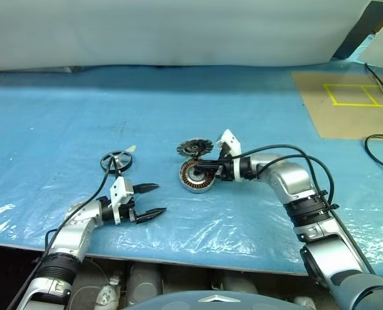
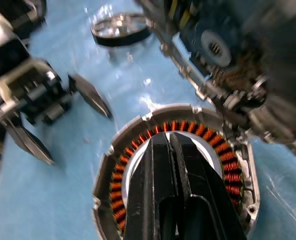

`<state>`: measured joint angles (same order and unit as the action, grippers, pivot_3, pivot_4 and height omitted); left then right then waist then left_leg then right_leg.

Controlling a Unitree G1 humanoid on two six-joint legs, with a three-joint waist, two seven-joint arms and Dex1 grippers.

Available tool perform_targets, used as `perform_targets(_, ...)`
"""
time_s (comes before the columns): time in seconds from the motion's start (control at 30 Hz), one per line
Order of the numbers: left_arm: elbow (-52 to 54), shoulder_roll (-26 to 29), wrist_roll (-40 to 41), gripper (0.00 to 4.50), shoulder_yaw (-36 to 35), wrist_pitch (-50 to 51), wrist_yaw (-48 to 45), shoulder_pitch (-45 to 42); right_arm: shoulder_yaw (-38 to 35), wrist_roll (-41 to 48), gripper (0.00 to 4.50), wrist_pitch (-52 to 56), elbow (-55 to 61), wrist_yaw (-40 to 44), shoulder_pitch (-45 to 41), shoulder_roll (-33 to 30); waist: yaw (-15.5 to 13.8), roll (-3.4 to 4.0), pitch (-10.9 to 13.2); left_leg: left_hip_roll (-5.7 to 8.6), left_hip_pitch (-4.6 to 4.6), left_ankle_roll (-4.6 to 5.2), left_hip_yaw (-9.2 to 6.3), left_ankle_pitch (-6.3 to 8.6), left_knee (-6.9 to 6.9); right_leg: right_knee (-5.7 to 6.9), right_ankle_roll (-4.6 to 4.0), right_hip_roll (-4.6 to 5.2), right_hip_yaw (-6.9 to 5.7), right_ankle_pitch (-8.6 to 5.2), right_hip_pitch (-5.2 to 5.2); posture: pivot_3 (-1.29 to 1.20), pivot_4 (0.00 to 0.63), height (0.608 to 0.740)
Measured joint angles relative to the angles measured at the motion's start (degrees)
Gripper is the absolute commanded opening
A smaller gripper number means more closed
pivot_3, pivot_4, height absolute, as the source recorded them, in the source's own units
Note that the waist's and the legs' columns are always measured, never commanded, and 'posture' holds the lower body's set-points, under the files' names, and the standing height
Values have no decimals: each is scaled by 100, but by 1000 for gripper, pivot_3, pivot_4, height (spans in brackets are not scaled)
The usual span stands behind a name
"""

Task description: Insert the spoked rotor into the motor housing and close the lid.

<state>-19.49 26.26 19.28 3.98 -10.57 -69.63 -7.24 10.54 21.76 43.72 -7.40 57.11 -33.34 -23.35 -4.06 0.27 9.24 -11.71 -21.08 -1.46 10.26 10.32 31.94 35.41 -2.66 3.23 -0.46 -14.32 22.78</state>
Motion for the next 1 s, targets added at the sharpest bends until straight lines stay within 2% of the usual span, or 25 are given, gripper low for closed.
perform_targets(0.17, 179, 49, 264, 4040, -167, 368, 22, 71, -111, 486, 31, 487, 591, 225, -9, -135, 5, -5, 4, -3, -14, -3, 0, -2, -3, 1, 0, -5, -1, 0, 17, 0, 150, 740)
perform_targets(0.33, 1103, 575, 972, 4040, -940, 1418, 423, 239, -112, 643, 31, 634, 1266, 327, 294, -542, -16, -31, 18, -7, -35, -11, -3, -6, -3, -1, 0, -9, -11, 0, 29, 0, 150, 740)
perform_targets(0.47, 1745, 1208, 1356, 4040, -1558, 2228, 784, -142, -95, 639, 31, 641, 1269, 216, 521, -578, -34, -29, 21, 1, -41, -11, -3, -6, 2, -3, 0, -5, -10, 0, 32, 0, 150, 740)
perform_targets(0.6, 2076, 1657, 1566, 4040, -1618, 3109, 1047, -961, -87, 635, 31, 602, 1265, 95, 561, -556, -38, -29, 21, -1, -43, -12, -4, -7, 9, 0, 0, -6, -10, 0, 32, 0, 150, 740)
perform_targets(0.67, 1967, 1944, 1451, 4040, -1451, 3369, 992, -1541, -61, 616, 31, 573, 1265, 37, 622, -542, -41, -30, 22, -4, -43, -13, -6, -8, 10, 2, 0, -10, -11, 0, 33, 0, 150, 740)
perform_targets(0.77, 1327, 2383, 824, 4040, -765, 3434, 537, -2538, 21, 543, 31, 517, 1289, 1, 711, -575, -38, -30, 22, 0, -42, -14, -6, -8, 10, 2, 1, -9, -9, 1, 33, 0, 150, 740)
perform_targets(1.0, -512, 2507, -710, 4040, 1050, 3037, -1097, -3980, -53, 434, 31, -117, 2223, 138, 1074, -1301, -60, -30, 24, 1, -60, -18, -11, -8, 3, 5, 27, -9, -15, 16, 48, 0, 150, 740)
